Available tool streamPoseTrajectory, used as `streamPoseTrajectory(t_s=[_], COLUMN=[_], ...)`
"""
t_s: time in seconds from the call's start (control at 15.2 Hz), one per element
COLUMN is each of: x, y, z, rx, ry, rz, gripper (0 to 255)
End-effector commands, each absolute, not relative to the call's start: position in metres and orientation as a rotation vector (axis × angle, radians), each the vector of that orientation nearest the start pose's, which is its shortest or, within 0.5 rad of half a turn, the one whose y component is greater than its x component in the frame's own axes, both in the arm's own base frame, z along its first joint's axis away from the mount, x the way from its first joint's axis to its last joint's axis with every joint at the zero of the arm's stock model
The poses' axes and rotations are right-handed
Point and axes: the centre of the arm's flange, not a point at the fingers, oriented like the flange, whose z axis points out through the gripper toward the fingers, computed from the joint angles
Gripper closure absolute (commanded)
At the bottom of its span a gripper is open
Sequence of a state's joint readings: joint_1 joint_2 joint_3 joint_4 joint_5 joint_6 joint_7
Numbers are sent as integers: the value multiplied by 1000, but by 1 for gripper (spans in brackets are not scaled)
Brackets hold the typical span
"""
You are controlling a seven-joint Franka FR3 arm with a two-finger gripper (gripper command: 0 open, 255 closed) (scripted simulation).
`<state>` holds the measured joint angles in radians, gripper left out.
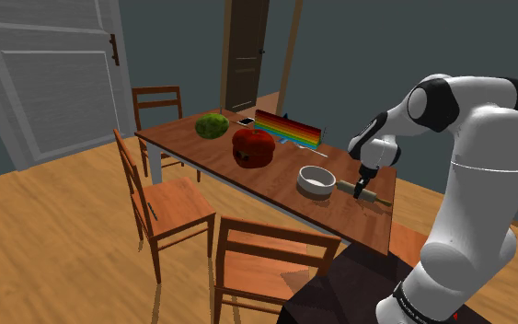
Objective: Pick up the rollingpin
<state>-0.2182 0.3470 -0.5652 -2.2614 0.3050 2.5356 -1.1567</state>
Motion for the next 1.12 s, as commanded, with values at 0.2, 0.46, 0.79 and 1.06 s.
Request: streamPoseTrajectory(t_s=[0.2, 0.46, 0.79, 1.06], x=[375, 375, 375, 375], y=[-385, -385, -385, -385], z=[250, 271, 297, 308], rx=[-3139, -3139, -3139, -3139], ry=[-231, -231, -231, -231], rz=[15, 15, 15, 15], gripper=[255, 255, 255, 255])
